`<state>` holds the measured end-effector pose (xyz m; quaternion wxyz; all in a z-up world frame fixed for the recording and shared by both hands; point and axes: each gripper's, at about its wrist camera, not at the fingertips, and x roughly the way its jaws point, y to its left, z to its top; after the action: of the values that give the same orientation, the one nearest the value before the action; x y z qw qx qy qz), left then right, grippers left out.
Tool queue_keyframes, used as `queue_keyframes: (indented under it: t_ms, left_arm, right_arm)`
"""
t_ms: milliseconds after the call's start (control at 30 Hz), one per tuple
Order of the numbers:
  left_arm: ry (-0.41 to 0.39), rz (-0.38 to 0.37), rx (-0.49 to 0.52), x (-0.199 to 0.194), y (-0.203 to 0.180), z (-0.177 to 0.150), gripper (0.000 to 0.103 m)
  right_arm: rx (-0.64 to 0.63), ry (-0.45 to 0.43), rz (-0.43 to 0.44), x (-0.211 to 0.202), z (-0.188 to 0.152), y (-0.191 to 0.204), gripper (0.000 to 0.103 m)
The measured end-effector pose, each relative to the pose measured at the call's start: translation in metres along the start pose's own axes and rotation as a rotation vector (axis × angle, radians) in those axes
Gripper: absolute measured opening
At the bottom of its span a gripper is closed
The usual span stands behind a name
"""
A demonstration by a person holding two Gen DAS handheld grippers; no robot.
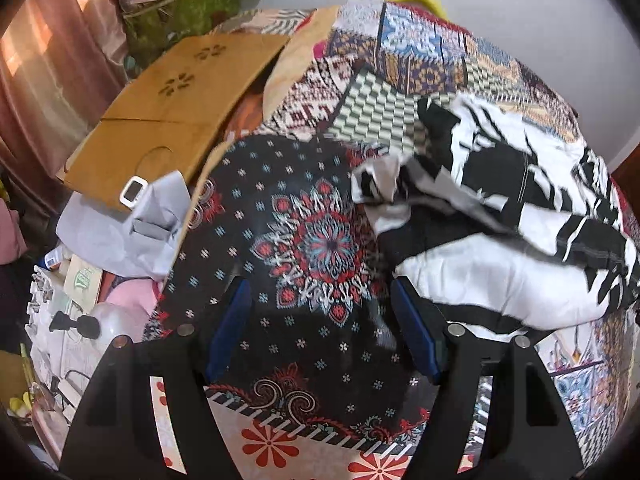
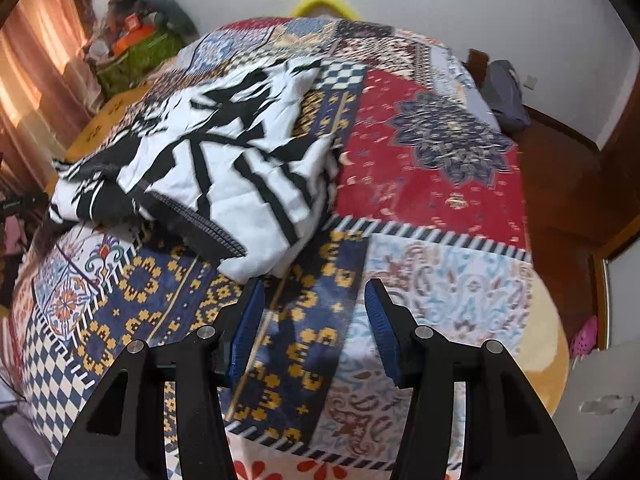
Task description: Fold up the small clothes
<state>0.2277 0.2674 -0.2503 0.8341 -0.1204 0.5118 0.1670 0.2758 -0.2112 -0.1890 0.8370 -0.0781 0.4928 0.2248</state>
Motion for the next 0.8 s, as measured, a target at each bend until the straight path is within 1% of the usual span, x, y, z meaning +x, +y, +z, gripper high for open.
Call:
queue_keyframes:
  t_ms: [100, 167, 267, 333, 400, 467, 533, 600, 700, 800]
  left_arm:
    - [0.009, -0.001, 0.009, 0.005, -0.005, 0.002, 0.072]
    - [0.000, -0.004, 0.011, 0.005, -0.007, 0.006, 0.072]
    - [-0.023, -0.008, 0.013, 0.002, -0.010, 0.015, 0.072]
    - [-0.030, -0.012, 0.011, 0.002, -0.011, 0.020, 0.072]
    - [-0.030, -0.011, 0.006, 0.003, -0.011, 0.025, 0.072]
    - [-0.028, -0.012, 0.003, 0.005, -0.010, 0.026, 0.072]
    - [-0.023, -0.017, 0.002, 0.007, -0.009, 0.026, 0.072]
    - [-0.020, -0.011, 0.013, 0.010, -0.010, 0.025, 0.072]
    - [-0.019, -0.002, 0.019, 0.013, -0.009, 0.025, 0.072]
    - [-0.018, -0.017, 0.002, 0.015, -0.007, 0.027, 0.072]
  right_arm:
    - [-0.039, -0.010, 0.007, 0.004, 0.010, 0.011, 0.048]
    - [-0.064, -0.041, 0.015, 0.004, 0.028, 0.018, 0.048]
    - [-0.068, -0.098, 0.016, 0.001, 0.055, 0.018, 0.048]
    - [-0.053, -0.122, 0.000, 0.004, 0.074, 0.013, 0.048]
    - [-0.019, -0.125, -0.034, 0.012, 0.095, 0.004, 0.048]
    - [0.007, -0.125, -0.061, 0.018, 0.108, -0.004, 0.048]
    - [0.025, -0.135, -0.069, 0.016, 0.117, -0.009, 0.048]
    - [0.040, -0.174, -0.054, 0.001, 0.122, -0.012, 0.048]
    - [0.035, -0.220, -0.029, -0.022, 0.122, -0.012, 0.048]
    - [0.013, -0.246, -0.020, -0.038, 0.118, -0.011, 0.048]
